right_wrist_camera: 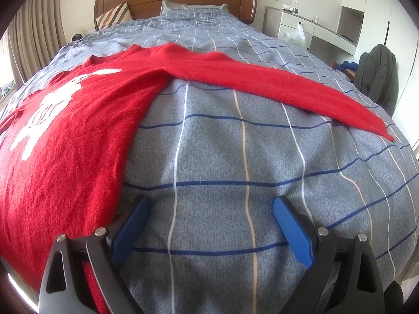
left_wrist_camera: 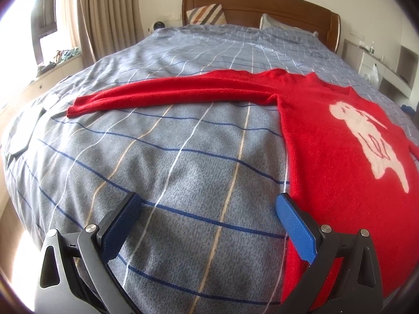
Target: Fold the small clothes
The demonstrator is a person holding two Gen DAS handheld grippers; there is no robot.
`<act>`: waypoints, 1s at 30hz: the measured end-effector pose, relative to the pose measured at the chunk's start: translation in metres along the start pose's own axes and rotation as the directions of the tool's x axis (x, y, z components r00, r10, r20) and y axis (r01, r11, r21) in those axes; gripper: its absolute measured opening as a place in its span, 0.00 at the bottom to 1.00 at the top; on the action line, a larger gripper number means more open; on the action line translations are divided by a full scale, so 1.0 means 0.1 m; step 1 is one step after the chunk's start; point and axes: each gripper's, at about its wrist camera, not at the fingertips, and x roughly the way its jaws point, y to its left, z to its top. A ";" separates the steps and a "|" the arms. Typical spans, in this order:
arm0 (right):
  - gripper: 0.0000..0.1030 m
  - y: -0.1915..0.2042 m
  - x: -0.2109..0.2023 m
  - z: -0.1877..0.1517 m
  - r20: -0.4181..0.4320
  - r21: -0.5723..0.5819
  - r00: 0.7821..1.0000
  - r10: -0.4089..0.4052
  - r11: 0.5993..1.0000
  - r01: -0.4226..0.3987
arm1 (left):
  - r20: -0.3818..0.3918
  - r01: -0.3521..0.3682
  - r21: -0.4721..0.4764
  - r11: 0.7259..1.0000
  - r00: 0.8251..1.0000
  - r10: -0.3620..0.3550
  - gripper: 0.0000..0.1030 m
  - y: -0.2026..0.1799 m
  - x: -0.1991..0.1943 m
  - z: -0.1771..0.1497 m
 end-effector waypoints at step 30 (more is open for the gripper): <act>0.92 -0.63 -0.45 0.39 0.065 0.150 0.985 0.157 0.975 -0.166 | 0.020 -0.039 -0.060 0.997 0.999 0.040 1.00 0.00 0.04 -0.01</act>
